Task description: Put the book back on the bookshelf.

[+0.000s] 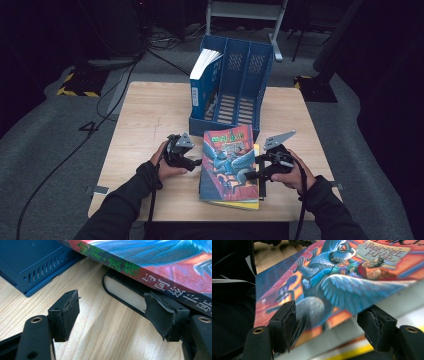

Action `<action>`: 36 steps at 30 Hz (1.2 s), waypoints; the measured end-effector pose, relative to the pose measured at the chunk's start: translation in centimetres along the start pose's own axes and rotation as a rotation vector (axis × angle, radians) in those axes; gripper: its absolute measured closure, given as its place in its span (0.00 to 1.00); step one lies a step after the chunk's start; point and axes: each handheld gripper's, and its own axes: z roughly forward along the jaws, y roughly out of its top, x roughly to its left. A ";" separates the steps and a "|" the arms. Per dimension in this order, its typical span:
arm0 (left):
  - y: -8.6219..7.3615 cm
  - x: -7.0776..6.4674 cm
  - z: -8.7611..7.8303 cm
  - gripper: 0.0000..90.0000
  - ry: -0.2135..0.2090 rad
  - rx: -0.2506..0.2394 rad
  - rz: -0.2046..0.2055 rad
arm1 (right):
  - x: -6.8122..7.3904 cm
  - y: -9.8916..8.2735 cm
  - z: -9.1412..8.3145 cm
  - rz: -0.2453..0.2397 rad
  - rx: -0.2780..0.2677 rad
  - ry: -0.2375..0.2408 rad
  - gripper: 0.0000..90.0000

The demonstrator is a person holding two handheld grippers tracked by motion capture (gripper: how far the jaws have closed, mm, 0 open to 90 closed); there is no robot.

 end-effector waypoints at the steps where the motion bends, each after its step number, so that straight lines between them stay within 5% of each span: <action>1: 0.0 0.0 0.0 0.30 0.000 0.000 0.001 | -0.2 0.2 0.4 0.008 0.008 0.003 0.35; 5: 0.0 0.0 0.0 0.30 0.000 0.000 0.001 | -1.2 0.7 1.9 0.049 -0.011 0.029 0.53; 7: 0.0 0.0 0.0 0.30 0.000 0.000 0.001 | -1.3 0.8 2.1 0.037 -0.018 0.027 0.64; 11: 0.0 0.1 0.0 0.30 0.002 0.002 0.001 | -1.2 0.6 2.0 0.014 -0.056 0.021 0.72; 19: 0.0 0.2 0.0 0.29 0.008 -0.005 -0.007 | -0.5 -0.5 2.0 -0.045 -0.186 0.004 0.75; 28: 0.3 0.4 -0.5 0.31 0.046 -0.033 -0.013 | 0.8 -0.2 1.9 -0.120 -0.242 -0.022 0.77; 33: 0.5 0.3 -1.1 0.44 0.030 -0.048 0.002 | 1.3 0.0 1.8 -0.137 -0.253 -0.037 0.77; 36: 0.7 0.2 -1.6 0.58 -0.015 -0.083 0.008 | 1.9 0.1 1.4 -0.163 -0.270 -0.048 0.77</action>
